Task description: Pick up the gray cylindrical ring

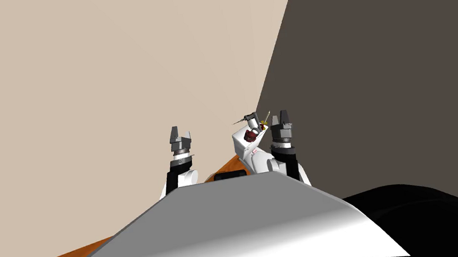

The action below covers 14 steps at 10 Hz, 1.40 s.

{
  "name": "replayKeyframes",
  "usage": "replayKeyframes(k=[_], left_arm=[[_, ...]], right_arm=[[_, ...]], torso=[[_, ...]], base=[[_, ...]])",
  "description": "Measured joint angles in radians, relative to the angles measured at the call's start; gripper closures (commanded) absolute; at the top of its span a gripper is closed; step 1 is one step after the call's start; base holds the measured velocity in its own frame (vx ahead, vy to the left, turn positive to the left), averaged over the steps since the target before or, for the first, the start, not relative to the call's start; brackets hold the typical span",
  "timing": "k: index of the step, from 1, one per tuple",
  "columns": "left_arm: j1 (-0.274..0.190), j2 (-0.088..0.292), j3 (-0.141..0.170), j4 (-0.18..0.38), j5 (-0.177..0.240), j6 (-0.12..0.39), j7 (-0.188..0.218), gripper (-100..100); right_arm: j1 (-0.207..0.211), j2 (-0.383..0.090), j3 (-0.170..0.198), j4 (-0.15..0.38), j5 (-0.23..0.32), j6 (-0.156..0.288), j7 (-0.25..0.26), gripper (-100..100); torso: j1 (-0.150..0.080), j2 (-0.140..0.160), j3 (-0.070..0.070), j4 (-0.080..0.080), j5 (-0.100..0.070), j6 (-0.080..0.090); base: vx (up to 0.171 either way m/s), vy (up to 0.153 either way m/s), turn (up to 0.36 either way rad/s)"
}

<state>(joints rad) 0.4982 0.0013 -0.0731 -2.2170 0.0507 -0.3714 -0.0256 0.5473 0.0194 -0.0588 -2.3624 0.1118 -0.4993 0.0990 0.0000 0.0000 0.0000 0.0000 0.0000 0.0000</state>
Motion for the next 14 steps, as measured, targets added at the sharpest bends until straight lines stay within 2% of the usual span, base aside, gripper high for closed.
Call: replayKeyframes(k=[2,6,8,10,13,14], left_arm=[[0.0,0.0,0.0,0.0,0.0,0.0,0.0,0],[0.0,0.0,0.0,0.0,0.0,0.0,0.0,0],[0.0,0.0,0.0,0.0,0.0,0.0,0.0,0],[0.0,0.0,0.0,0.0,0.0,0.0,0.0,0],[0.0,0.0,0.0,0.0,0.0,0.0,0.0,0],[0.0,0.0,0.0,0.0,0.0,0.0,0.0,0]], right_arm=[[-0.016,-0.052,0.007,0.021,-0.02,0.016,-0.015,-100],[-0.047,-0.126,0.032,0.074,-0.081,0.067,-0.065,-100],[-0.082,-0.158,0.035,0.115,-0.127,0.108,-0.104,-100],[-0.117,-0.168,0.061,0.156,-0.169,0.157,-0.14,-100],[-0.167,-0.19,0.083,0.223,-0.253,0.238,-0.217,-100],[-0.173,-0.19,0.088,0.229,-0.266,0.256,-0.233,-100]], torso=[[-0.004,0.001,0.0,0.0,-0.001,0.0],[-0.008,0.003,0.002,0.001,-0.002,0.0],[-0.009,0.003,0.002,0.001,-0.002,0.0],[-0.009,0.003,0.002,0.001,-0.002,0.0],[-0.003,0.002,0.001,0.0,-0.001,0.0],[-0.001,0.001,0.001,0.0,0.0,0.0]], base=[[-0.02,-0.065,-0.005],[-0.04,-0.104,-0.01],[-0.05,-0.139,-0.016],[-0.043,-0.121,-0.011],[-0.033,-0.03,0.107],[0.0,0.0,0.0]])
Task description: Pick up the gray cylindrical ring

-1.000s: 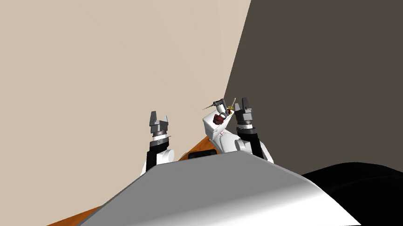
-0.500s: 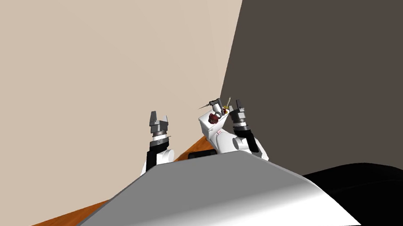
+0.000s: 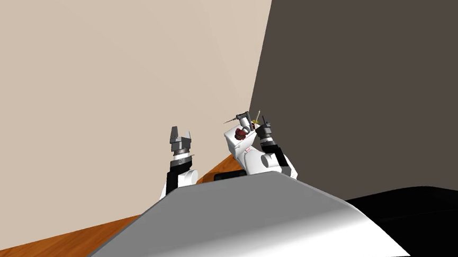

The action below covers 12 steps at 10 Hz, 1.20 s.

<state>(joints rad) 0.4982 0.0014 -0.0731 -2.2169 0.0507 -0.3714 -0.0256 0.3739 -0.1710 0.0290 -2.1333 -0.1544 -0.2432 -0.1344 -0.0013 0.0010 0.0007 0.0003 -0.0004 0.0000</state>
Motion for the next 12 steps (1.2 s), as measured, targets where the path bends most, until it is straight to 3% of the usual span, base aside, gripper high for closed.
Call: replayKeyframes(k=[8,12], left_arm=[[0.0,0.0,0.0,0.0,0.0,0.0,0.0,0],[0.0,0.0,0.0,0.0,0.0,0.0,0.0,0]], right_arm=[[-0.003,0.005,0.008,0.005,-0.001,0.005,0.0,-100],[-0.007,-0.029,0.027,0.041,-0.081,0.065,-0.054,-100]], torso=[[0.001,-0.001,0.0,0.0,0.0,0.0],[0.0,-0.001,0.0,0.0,0.0,0.0]], base=[[-0.002,-0.002,0.006],[-0.012,-0.012,0.04]])
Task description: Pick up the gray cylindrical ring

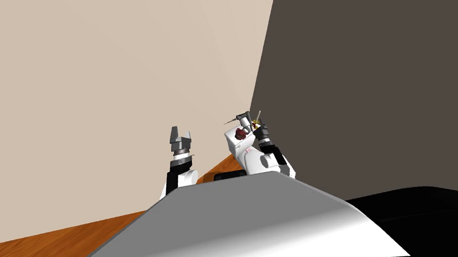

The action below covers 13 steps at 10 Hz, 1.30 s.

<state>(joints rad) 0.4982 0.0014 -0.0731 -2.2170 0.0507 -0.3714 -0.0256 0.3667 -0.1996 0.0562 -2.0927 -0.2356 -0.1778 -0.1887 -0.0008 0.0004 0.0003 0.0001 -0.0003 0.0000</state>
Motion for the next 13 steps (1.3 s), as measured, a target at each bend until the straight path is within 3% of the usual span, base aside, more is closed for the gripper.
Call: replayKeyframes(k=[3,5,12,13], left_arm=[[0.0,0.0,0.0,0.0,0.0,0.0,0.0,0],[0.0,0.0,0.0,0.0,0.0,0.0,0.0,0],[0.0,0.0,0.0,0.0,0.0,0.0,0.0,0],[0.0,0.0,0.0,0.0,0.0,0.0,0.0,0]], right_arm=[[-0.013,-0.014,0.025,0.037,-0.064,0.064,-0.035,-100],[-0.006,-0.02,0.028,0.029,-0.079,0.086,-0.046,-100],[-0.005,-0.02,0.028,0.026,-0.08,0.09,-0.046,-100],[0.0,-0.02,0.026,0.019,-0.1,0.104,-0.058,-100]], torso=[[-0.001,0.0,0.0,0.0,0.0,0.0],[0.0,0.0,0.0,0.0,0.0,0.0],[0.001,-0.001,0.0,0.0,0.0,0.0],[0.001,0.0,0.0,0.0,0.0,0.0]], base=[[-0.017,-0.017,0.055],[0.001,0.001,-0.002],[-0.002,0.002,-0.009],[-0.048,-0.006,0.005]])
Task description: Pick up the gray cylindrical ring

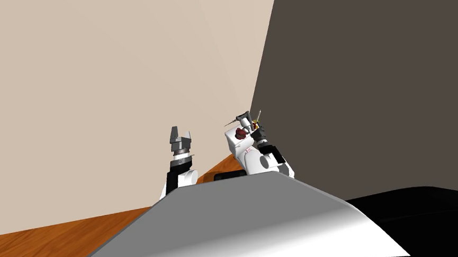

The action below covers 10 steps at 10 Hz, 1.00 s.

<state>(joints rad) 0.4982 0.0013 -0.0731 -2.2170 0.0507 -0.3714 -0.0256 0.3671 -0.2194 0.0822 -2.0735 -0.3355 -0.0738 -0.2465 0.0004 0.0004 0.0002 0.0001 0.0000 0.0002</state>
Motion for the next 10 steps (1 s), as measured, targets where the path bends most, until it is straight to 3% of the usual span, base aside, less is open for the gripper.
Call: replayKeyframes(k=[4,10], left_arm=[[0.0,0.0,0.0,0.0,0.0,0.0,0.0,0],[0.0,0.0,0.0,0.0,0.0,0.0,0.0,0]], right_arm=[[0.016,0.004,-0.01,-0.024,-0.069,0.067,-0.048,-100],[0.018,0.005,-0.011,-0.026,-0.073,0.069,-0.051,-100]], torso=[[-0.001,0.002,0.001,0.0,0.0,0.0],[0.0,-0.001,0.0,0.0,0.0,0.0]], base=[[-0.033,-0.008,0.016],[0.0,0.004,-0.015]])
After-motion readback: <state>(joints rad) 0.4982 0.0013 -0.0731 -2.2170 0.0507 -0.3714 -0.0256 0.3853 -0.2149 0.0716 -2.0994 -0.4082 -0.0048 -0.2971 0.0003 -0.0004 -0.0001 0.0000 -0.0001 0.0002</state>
